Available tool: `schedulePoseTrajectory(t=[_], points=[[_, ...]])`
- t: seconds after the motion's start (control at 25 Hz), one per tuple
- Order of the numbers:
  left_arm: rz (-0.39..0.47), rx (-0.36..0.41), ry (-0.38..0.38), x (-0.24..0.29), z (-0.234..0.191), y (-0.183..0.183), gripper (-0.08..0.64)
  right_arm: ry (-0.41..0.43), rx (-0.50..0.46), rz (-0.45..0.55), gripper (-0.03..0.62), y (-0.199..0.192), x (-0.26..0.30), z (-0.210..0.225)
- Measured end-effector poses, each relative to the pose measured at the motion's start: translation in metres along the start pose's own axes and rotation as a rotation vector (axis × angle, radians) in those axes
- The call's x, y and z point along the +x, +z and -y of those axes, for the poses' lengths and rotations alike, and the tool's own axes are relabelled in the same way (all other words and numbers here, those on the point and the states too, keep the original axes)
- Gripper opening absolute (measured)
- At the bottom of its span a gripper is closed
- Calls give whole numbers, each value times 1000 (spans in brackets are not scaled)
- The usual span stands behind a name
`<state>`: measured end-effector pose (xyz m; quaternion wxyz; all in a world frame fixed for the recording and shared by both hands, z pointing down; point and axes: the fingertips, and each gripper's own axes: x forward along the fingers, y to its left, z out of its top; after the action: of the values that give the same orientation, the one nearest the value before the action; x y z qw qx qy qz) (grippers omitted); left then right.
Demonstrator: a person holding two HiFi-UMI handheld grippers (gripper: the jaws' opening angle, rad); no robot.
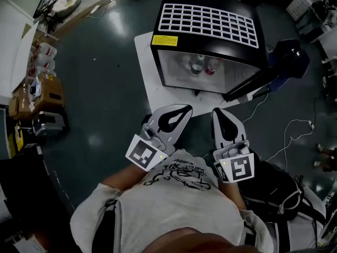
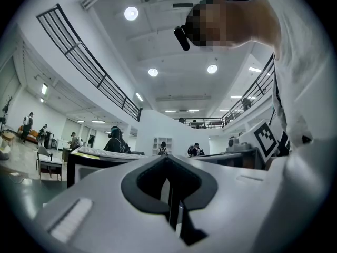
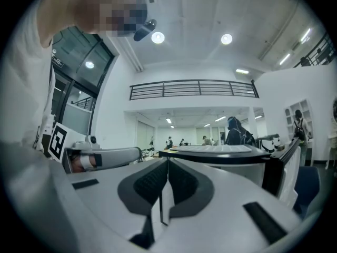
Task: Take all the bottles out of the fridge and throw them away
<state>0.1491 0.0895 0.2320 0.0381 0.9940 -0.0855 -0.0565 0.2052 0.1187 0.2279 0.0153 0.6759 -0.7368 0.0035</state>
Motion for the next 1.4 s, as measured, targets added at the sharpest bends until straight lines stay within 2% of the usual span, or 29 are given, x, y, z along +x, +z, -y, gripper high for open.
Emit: schedulePoseTrajectory(t=[0.6, 1.12, 1.4], points=[[-6, -19, -23, 24, -71, -7, 9, -13, -11, -15, 6, -5, 74, 15], [-19, -22, -43, 24, -111, -9, 9, -16, -14, -21, 6, -6, 117, 10], [-27, -18, -41, 27, -117, -10, 9, -10, -16, -27, 6, -7, 123, 10]])
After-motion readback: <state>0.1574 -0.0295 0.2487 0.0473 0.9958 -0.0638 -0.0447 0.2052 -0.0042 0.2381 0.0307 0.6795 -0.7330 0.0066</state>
